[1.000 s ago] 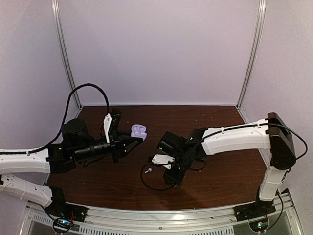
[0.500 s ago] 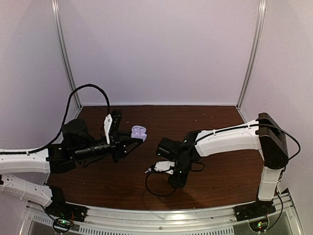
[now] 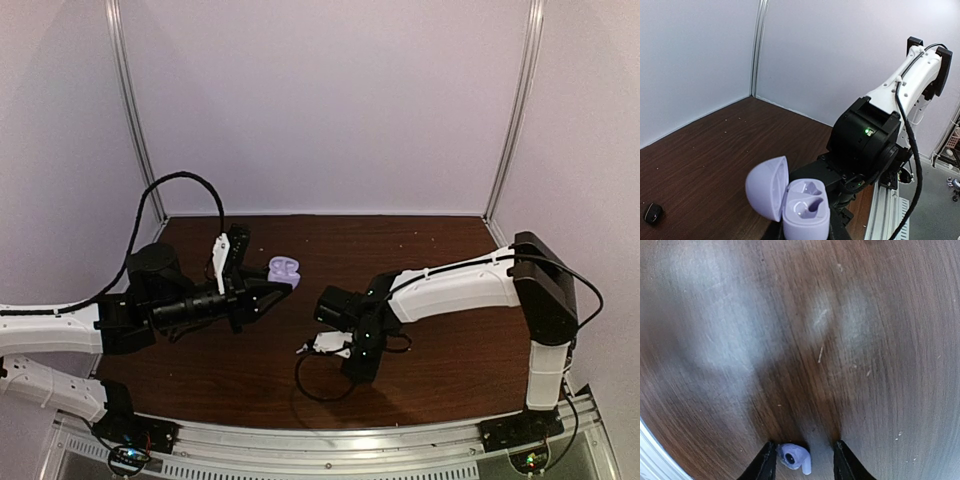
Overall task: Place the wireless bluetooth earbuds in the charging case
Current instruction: Pick up the right earbud from the center of the board.
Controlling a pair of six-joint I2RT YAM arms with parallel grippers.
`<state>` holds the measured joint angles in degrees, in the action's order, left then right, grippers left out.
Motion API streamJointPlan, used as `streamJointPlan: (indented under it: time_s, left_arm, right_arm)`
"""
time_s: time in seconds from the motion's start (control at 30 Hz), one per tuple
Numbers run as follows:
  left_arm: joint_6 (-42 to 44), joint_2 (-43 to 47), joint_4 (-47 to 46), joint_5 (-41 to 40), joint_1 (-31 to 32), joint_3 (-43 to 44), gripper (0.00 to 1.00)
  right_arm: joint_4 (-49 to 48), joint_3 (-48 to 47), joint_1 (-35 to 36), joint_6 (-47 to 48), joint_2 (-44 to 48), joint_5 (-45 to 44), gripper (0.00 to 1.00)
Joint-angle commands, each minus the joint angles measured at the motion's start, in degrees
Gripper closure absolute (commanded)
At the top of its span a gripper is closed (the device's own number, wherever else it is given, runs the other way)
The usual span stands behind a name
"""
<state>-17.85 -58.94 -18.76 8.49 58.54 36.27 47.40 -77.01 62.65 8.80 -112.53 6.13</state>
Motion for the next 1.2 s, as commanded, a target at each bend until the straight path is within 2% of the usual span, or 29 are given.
streamJointPlan:
  time_s: [0.0,0.33,0.63,0.97,1.17]
  left_arm:
    - [1.13,0.63,-1.48,-0.83,-0.28,1.61,1.0]
    - [1.2,0.56,-1.36,-1.02,-0.28,1.61,1.0]
    - [1.22,0.39,-1.66,-1.31,-0.28,1.61,1.0]
    - [0.79,1.17,-4.79,-3.09,-0.3,-0.12,1.0]
    - [1.28,1.51,-8.0,-3.46,-0.28,-1.59,1.0]
  right_arm:
    - [-0.73,-1.52,-0.19,-0.7,-1.02,-2.0,0.62]
    - [0.25,-1.81,-0.87,-1.38,-1.31,-1.5,0.66]
    - [0.48,-2.09,-0.86,-1.83,-0.67,0.08,0.8]
    - [-4.39,0.27,-2.14,-3.75,5.68,0.18,0.88]
    - [-7.95,1.34,-3.57,-5.18,11.26,-0.37,0.89]
